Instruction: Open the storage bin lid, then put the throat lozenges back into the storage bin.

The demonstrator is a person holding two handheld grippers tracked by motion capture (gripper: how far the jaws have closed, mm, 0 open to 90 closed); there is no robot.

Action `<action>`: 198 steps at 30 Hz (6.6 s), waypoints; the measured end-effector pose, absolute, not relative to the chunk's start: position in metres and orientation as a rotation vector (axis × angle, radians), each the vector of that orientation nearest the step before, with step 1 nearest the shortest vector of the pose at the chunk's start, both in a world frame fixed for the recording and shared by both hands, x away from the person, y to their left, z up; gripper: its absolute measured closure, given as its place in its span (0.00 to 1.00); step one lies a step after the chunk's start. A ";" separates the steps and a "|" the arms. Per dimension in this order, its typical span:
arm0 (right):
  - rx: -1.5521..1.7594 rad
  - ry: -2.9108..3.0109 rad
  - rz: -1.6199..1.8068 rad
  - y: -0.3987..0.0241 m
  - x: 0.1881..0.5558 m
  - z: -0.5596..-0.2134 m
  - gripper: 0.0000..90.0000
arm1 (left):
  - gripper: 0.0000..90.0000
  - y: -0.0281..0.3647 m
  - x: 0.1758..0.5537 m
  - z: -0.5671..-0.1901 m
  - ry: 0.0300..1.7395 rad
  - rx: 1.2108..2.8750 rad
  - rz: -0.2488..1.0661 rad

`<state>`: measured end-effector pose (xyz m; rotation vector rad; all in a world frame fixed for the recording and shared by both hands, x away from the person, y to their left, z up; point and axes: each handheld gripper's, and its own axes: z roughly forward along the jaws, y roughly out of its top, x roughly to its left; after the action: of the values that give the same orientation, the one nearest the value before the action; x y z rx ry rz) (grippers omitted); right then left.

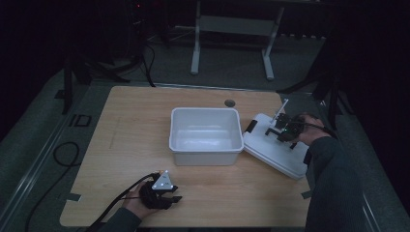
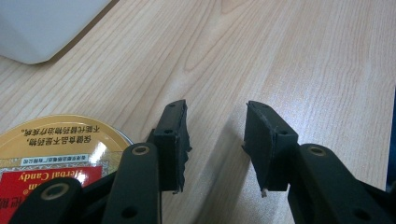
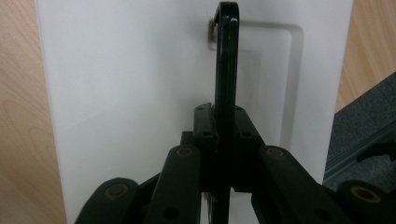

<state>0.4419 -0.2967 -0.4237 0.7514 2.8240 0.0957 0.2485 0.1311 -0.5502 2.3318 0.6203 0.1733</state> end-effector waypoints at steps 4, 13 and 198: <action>0.759 2.829 0.091 -0.296 0.442 -0.431 0.93 | 0.66 0.131 0.249 -0.550 0.620 2.332 0.173; 0.774 2.826 0.092 -0.297 0.442 -0.444 0.93 | 0.66 0.131 0.248 -0.550 0.620 2.331 0.175; 0.955 2.449 1.080 -0.252 0.314 -0.559 0.38 | 0.18 0.150 0.298 -0.474 0.504 2.748 0.317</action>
<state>0.3141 -0.2518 -0.5589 0.9550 2.4487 1.0803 0.2976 0.1495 -0.4744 2.7476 0.5042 0.3168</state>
